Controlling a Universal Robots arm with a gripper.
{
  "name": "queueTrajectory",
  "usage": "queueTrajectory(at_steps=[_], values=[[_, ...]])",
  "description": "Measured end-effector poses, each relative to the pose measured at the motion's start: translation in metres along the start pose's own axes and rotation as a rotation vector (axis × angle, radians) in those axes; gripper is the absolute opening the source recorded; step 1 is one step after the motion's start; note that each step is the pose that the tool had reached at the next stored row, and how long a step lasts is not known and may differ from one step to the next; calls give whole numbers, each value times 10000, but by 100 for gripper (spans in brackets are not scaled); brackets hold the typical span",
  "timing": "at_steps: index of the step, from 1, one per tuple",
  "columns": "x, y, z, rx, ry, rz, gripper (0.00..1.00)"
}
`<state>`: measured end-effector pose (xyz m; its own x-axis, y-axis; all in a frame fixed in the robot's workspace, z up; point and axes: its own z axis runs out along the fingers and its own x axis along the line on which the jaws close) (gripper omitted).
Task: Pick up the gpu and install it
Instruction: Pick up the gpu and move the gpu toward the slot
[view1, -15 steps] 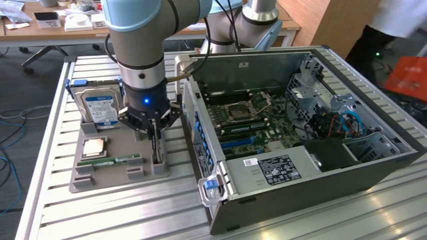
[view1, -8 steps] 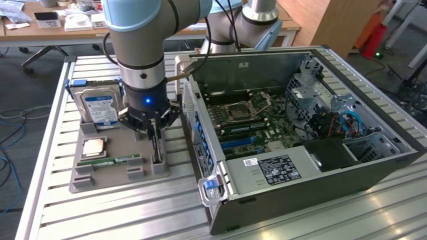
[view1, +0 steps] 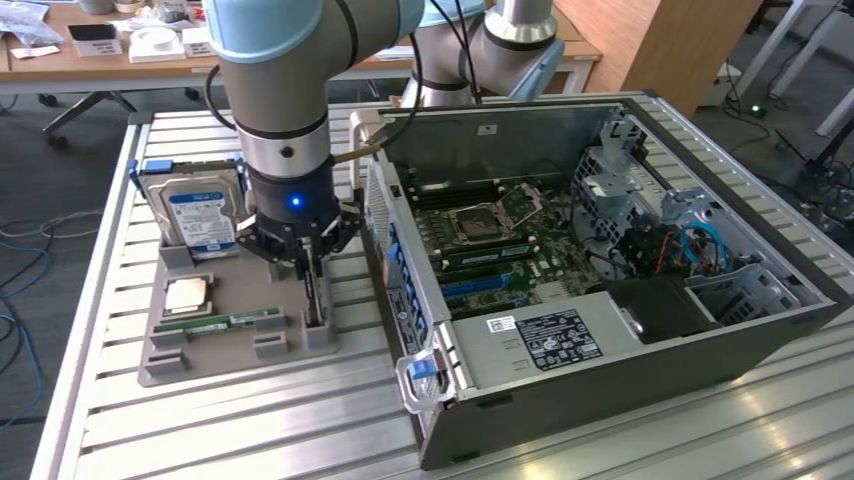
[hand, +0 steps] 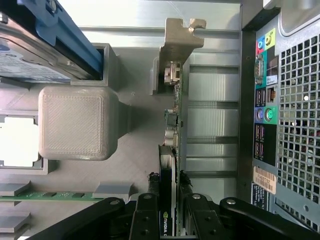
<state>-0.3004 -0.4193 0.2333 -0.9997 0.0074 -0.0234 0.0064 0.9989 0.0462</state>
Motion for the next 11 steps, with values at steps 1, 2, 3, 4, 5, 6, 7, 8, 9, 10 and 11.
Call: queueTrajectory(at_steps=[1, 2, 3, 4, 5, 6, 7, 8, 9, 10, 11], values=[[0, 0, -3, -2, -1, -1, 26], [0, 0, -9, -1, 0, -2, 26], [0, 0, -15, 2, 2, -2, 26], [0, 1, -18, 0, 0, -3, 26], [0, 1, -24, 1, 2, -4, 26], [0, 1, -31, 1, 2, -5, 26], [-1, 2, -39, 1, 2, -6, 26], [-1, 2, -48, 1, 2, -6, 26], [-1, 2, -59, 1, 1, -7, 26], [-2, 3, -71, 1, 2, -8, 26], [-2, 4, -84, 1, 2, -9, 26]])
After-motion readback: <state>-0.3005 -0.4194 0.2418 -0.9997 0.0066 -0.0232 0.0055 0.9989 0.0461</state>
